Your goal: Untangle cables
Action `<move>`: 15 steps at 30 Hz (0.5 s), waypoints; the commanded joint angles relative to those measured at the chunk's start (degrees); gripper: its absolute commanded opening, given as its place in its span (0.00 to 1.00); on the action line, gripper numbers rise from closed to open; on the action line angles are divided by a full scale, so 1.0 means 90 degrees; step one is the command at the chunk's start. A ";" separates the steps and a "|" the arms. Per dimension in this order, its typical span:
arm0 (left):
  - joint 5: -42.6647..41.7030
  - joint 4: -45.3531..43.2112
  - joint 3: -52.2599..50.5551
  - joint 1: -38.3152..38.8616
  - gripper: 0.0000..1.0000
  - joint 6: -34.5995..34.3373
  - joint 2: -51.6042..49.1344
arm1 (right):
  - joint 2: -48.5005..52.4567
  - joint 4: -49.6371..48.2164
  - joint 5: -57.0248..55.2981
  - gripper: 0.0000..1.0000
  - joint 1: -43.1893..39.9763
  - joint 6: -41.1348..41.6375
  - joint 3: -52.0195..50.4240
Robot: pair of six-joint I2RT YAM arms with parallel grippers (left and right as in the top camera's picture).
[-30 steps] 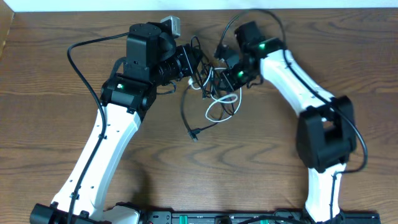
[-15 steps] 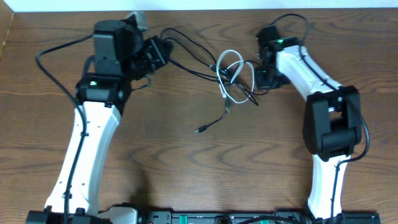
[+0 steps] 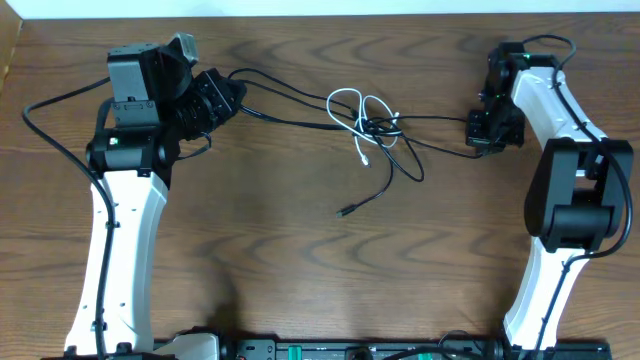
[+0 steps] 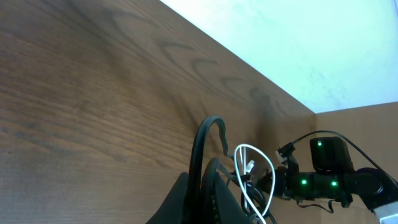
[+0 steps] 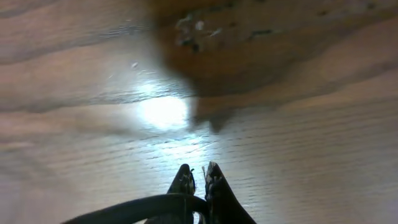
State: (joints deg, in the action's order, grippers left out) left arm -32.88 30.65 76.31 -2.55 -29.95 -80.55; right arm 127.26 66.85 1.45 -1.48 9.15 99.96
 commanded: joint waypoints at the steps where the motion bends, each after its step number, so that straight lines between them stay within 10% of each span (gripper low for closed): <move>1: 0.0121 -0.0078 0.0104 -0.0131 0.07 0.0112 0.0206 | -0.0044 0.0073 0.0869 0.09 -0.0211 -0.1095 0.0131; 7: 0.0053 -0.0078 0.0104 0.0396 0.07 0.0248 0.0206 | -0.0729 0.0177 0.3087 0.48 -0.0243 -0.2242 0.0614; 15: -0.0197 -0.0410 0.0104 0.0984 0.07 0.0493 0.0206 | -0.1894 -0.0058 0.3636 0.62 -0.0117 -0.2290 0.0755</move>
State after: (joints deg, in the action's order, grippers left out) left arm -32.69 28.95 76.31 4.64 -27.66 -80.44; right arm 113.67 66.89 28.88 -3.18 -9.58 105.65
